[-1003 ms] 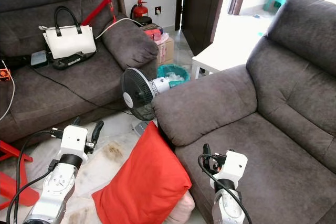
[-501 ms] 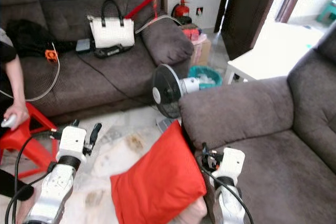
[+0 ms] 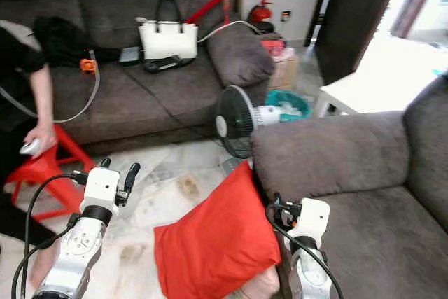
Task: Move the pillow to the sofa from floor
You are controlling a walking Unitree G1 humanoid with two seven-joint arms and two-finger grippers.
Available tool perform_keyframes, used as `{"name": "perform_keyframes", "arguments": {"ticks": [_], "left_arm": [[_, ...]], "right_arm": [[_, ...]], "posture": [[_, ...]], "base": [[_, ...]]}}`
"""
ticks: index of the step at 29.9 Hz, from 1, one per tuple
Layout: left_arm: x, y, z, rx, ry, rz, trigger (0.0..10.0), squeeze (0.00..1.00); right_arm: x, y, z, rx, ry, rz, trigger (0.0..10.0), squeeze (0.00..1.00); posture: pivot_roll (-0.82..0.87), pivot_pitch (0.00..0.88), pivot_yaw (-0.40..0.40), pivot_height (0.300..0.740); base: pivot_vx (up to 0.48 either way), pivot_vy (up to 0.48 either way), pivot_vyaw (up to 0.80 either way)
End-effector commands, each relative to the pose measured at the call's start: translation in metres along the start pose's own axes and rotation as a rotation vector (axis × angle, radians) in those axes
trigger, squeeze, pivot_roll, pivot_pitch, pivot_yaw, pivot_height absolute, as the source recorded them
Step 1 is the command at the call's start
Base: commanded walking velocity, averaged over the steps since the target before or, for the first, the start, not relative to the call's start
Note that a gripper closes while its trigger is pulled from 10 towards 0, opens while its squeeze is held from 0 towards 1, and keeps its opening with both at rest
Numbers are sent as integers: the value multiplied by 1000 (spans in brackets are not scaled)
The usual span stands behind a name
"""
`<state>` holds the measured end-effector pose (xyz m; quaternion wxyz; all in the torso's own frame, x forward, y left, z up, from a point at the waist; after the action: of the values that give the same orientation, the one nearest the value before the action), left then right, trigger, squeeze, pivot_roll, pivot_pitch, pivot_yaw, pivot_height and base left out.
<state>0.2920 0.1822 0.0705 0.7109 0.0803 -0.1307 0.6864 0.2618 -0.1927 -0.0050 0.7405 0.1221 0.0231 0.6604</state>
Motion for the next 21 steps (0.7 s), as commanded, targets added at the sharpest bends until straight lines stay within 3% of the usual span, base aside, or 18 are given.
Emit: {"name": "perform_keyframes", "arguments": {"ticks": [1,8,21], "left_arm": [[-2,2,-4,16,-4,-9,10000,0],[-6,2,-3,12,2,-24,10000,0],[-8,-5,7,-27,21,-30,10000,0]], "right_arm": [[-1,1,-3,14,1,-4,10000,0],[1,2,-3,5,-2,6,10000,0],[16,-6,30,-152,14,51,10000,0]], "posture": [[92,0,-28,740],[93,0,-30,740],[88,8,-29,740]], "base": [[0,0,500],[0,0,71],[0,0,0]]}}
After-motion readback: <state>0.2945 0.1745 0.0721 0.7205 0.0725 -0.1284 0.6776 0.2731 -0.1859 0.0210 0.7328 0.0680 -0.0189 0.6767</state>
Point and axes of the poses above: a point about 5 cm out from each wrist's last joint towards the gripper, its own y axis pointing back from the gripper into the wrist, its own z axis along the axis of the wrist's last joint, x = y × z, the point moved 1 cm from there along -y, pointing out of the wrist towards the gripper
